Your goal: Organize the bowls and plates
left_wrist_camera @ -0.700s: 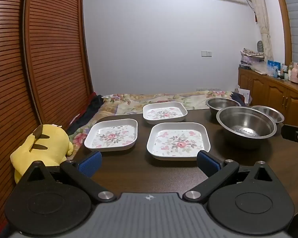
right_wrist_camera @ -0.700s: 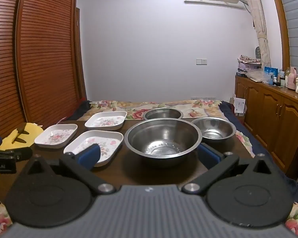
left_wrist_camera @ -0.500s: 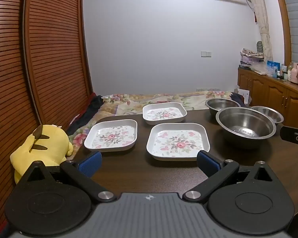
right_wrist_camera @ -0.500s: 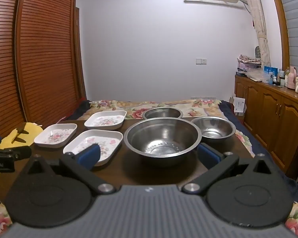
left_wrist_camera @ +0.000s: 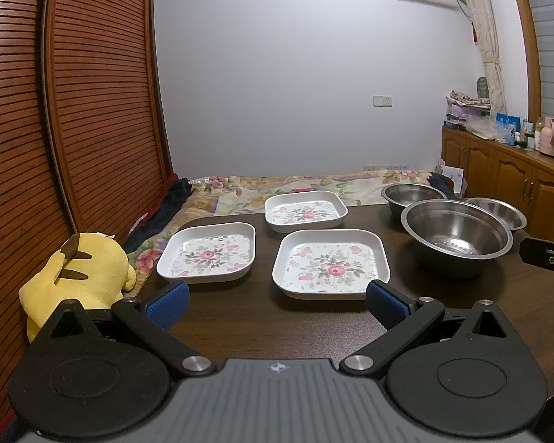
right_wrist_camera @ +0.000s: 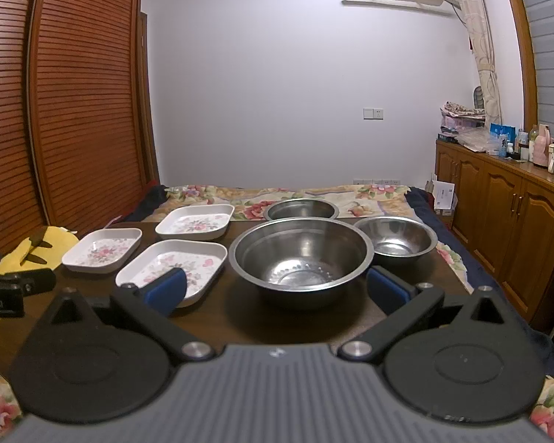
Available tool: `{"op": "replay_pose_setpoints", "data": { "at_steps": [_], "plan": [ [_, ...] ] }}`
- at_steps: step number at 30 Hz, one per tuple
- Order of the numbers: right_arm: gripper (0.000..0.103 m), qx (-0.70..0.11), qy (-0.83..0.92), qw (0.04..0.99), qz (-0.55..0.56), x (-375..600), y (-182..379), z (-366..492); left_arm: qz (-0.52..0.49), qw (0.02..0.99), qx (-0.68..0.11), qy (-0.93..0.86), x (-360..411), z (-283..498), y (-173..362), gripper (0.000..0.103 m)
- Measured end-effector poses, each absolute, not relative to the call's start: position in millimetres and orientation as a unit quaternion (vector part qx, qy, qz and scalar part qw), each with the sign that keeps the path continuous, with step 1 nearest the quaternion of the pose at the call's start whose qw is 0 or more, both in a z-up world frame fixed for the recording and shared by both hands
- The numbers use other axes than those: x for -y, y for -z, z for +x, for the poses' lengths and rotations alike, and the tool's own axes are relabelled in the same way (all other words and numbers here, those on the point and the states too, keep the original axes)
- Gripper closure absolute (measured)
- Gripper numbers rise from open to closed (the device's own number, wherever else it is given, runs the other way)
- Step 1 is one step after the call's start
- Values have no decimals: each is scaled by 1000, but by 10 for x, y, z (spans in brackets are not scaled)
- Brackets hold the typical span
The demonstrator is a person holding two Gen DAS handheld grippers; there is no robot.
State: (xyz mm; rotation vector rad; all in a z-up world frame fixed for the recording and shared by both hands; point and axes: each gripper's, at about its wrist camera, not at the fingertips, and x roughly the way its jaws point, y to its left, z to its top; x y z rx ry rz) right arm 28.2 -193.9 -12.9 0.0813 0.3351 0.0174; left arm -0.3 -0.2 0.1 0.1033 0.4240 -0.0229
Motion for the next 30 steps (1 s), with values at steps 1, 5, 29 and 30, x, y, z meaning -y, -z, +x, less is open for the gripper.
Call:
{"op": "replay_pose_setpoints", "data": {
  "at_steps": [1, 5, 29, 30],
  "plan": [
    [0, -167, -8, 985, 40, 1939, 131, 283, 51, 976, -211, 11, 3, -3, -1, 0],
    [0, -168, -9, 985, 42, 1948, 132, 284, 51, 976, -210, 12, 1, -4, -1, 0],
    [0, -172, -6, 984, 43, 1963, 153, 282, 51, 976, -210, 13, 42, -28, -33, 0],
    [0, -171, -6, 984, 43, 1963, 152, 283, 51, 976, -210, 13, 36, -25, -30, 0]
  ]
}}
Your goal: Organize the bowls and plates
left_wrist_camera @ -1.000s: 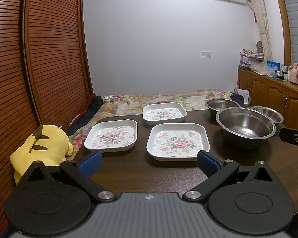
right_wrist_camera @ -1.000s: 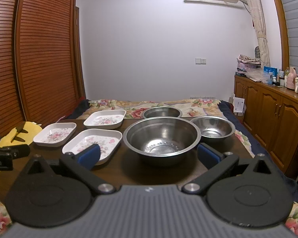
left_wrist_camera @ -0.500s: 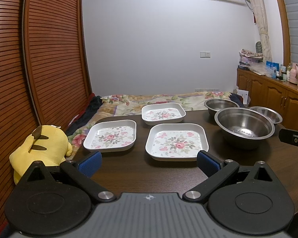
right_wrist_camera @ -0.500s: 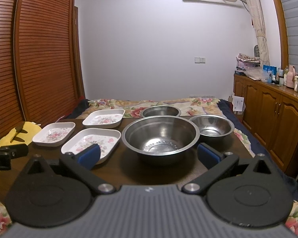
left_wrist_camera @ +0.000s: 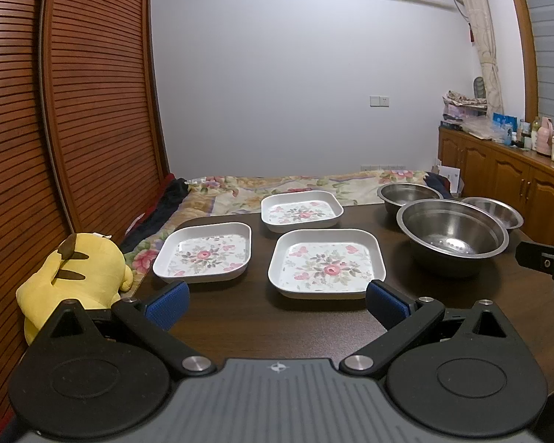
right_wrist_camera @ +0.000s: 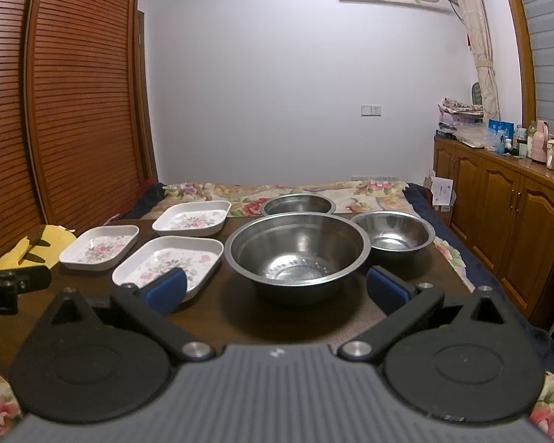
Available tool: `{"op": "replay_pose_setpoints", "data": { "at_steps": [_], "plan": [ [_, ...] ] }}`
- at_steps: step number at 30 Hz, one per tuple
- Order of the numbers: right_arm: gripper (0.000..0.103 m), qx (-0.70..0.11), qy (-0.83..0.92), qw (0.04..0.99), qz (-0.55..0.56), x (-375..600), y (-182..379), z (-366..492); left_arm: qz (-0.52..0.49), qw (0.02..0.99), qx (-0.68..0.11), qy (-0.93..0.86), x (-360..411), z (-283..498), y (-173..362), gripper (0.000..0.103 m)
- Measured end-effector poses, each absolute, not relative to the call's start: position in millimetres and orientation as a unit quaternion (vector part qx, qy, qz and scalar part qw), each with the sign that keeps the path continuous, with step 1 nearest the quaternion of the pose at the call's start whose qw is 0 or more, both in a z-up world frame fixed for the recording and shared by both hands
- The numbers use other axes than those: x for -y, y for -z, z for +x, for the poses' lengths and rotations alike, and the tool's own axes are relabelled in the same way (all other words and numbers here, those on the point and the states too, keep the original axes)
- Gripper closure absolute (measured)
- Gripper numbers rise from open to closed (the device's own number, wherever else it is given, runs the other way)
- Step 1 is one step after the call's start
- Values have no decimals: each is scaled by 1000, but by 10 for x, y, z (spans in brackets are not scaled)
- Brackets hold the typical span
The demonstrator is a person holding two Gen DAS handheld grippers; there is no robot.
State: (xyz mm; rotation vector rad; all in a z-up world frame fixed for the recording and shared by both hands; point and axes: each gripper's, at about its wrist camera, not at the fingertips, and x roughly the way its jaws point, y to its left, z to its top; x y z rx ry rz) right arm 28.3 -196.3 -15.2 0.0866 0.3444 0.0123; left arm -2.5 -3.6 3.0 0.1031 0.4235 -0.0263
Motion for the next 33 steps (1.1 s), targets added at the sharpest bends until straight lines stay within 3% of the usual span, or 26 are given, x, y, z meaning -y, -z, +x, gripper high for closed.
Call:
{"op": "replay_pose_setpoints", "data": {
  "at_steps": [33],
  "plan": [
    [0, -170, -6, 985, 36, 1960, 158, 287, 51, 975, -214, 17, 110, -45, 9, 0]
  ]
}}
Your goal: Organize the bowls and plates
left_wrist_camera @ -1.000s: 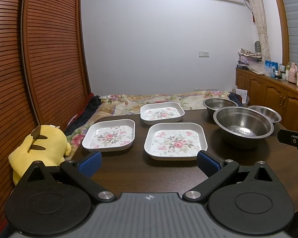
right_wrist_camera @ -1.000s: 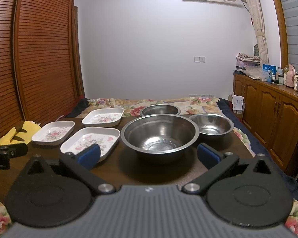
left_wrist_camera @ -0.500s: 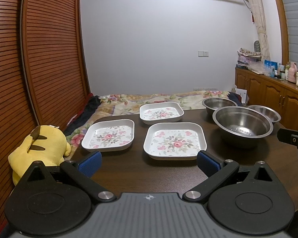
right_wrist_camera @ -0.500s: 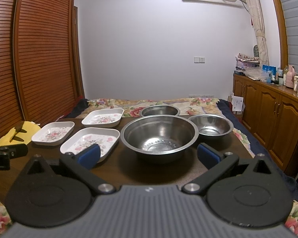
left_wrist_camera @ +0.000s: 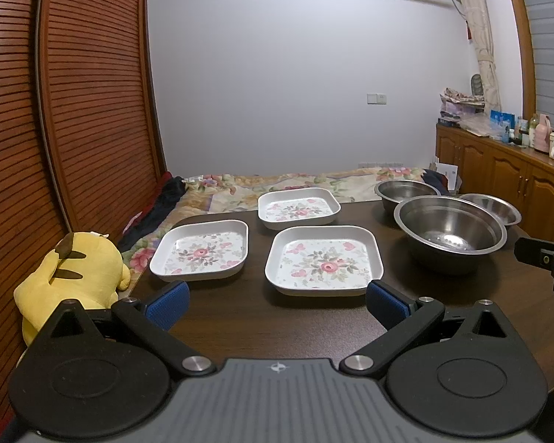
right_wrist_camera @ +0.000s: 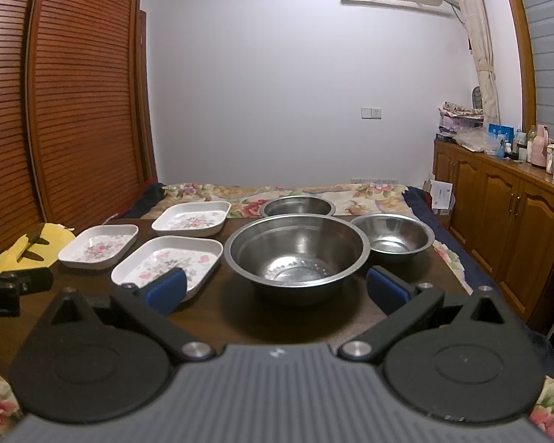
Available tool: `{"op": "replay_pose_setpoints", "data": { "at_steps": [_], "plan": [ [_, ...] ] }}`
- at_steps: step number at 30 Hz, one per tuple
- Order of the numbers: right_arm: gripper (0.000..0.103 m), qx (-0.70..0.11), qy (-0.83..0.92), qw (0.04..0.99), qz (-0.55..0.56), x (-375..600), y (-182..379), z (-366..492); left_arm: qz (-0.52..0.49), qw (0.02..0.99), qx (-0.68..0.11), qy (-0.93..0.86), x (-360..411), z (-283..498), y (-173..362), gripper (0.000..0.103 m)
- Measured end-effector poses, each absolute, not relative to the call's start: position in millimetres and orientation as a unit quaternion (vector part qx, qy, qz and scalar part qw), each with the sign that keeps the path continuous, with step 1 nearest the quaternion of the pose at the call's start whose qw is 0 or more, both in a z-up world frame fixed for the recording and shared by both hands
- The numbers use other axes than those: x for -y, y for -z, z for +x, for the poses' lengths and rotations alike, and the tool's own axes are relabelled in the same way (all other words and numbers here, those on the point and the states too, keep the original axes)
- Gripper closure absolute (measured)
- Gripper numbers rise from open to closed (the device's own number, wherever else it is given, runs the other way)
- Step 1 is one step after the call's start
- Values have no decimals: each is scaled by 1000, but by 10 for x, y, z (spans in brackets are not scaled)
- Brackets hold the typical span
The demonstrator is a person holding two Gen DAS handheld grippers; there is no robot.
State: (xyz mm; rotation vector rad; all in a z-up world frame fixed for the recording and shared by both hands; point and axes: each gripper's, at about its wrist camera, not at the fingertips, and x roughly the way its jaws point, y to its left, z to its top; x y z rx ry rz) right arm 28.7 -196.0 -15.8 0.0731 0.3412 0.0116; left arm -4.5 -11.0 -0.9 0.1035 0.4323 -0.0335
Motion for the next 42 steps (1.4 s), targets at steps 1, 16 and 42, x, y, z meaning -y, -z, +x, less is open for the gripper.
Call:
{"op": "replay_pose_setpoints", "data": {
  "at_steps": [1, 16, 42],
  "plan": [
    [0, -170, -6, 985, 36, 1960, 163, 290, 52, 975, -216, 17, 110, -40, 26, 0],
    [0, -190, -13, 981, 28, 1910, 320, 471, 57, 963, -263, 20, 16, 231, 315, 0],
    [5, -199, -131, 971, 18, 1379, 306, 912, 45, 957, -285, 21, -345, 609, 443, 0]
  ]
}}
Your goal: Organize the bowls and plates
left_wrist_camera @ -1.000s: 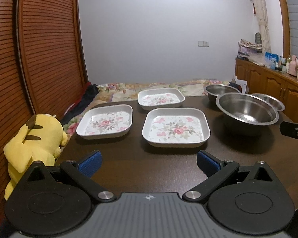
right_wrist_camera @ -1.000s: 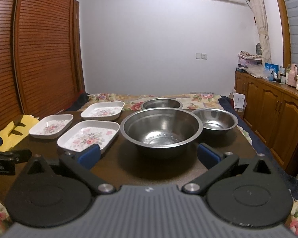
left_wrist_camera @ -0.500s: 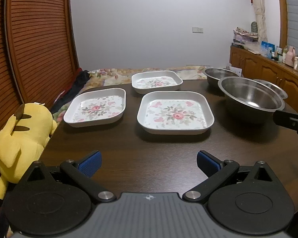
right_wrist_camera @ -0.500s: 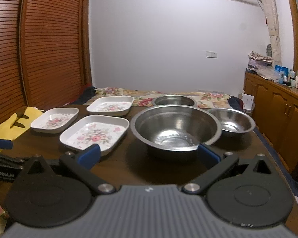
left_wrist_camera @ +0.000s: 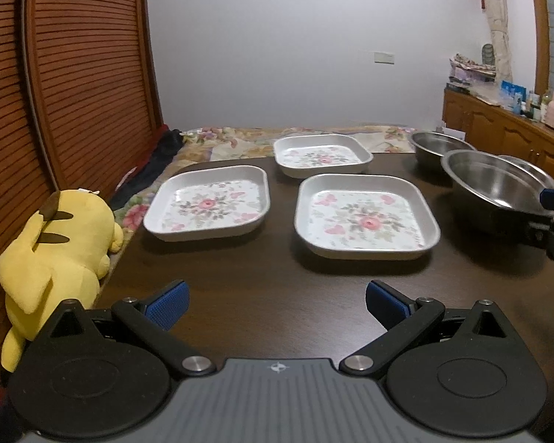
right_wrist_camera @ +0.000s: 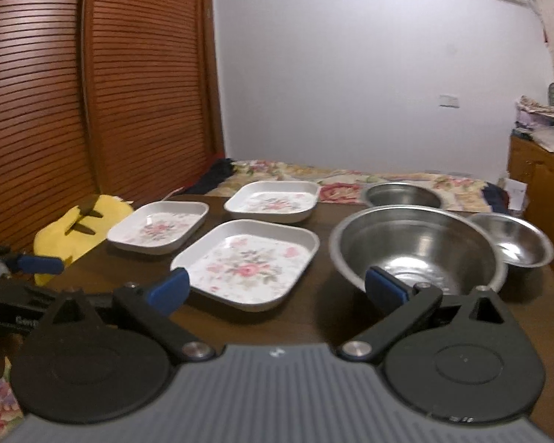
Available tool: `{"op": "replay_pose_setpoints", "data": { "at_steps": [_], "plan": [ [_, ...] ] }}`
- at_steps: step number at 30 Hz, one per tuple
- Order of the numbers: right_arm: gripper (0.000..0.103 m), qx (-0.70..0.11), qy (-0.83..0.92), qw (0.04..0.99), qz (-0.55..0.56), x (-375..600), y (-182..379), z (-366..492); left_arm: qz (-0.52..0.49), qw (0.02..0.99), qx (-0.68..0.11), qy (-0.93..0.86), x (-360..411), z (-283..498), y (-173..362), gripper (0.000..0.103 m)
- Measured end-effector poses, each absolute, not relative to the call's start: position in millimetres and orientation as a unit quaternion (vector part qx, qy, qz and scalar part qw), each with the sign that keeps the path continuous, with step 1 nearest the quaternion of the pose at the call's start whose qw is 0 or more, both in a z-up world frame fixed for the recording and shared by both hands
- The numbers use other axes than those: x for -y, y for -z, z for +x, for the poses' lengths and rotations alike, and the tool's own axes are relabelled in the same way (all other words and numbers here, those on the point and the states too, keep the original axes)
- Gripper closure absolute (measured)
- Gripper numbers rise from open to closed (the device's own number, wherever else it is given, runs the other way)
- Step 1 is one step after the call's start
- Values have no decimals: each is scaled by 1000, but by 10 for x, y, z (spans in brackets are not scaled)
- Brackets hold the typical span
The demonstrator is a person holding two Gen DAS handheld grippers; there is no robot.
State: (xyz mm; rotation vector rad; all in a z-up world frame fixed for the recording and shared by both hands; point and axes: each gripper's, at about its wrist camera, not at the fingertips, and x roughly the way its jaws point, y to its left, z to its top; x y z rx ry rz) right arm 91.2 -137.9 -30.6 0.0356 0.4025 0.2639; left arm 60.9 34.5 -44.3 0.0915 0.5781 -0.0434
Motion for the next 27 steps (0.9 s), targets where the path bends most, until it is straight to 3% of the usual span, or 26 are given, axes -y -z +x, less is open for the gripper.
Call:
{"op": "replay_pose_setpoints", "data": {
  "at_steps": [1, 6, 14, 21, 27],
  "plan": [
    [12, -201, -137, 970, 18, 1354, 317, 940, 45, 958, -283, 22, -369, 630, 439, 0],
    [17, -224, -153, 962, 23, 1263, 405, 1096, 51, 960, -274, 22, -462, 769, 409, 0],
    [35, -258, -167, 951, 24, 1121, 524, 1348, 42, 960, -271, 48, -551, 1069, 419, 2],
    [42, -275, -147, 949, 41, 1132, 624, 1511, 21, 954, -285, 91, -559, 1333, 436, 13],
    [44, -277, -133, 950, 48, 1168, 653, 1568, 24, 947, -296, 120, -459, 1536, 505, 31]
  ]
}}
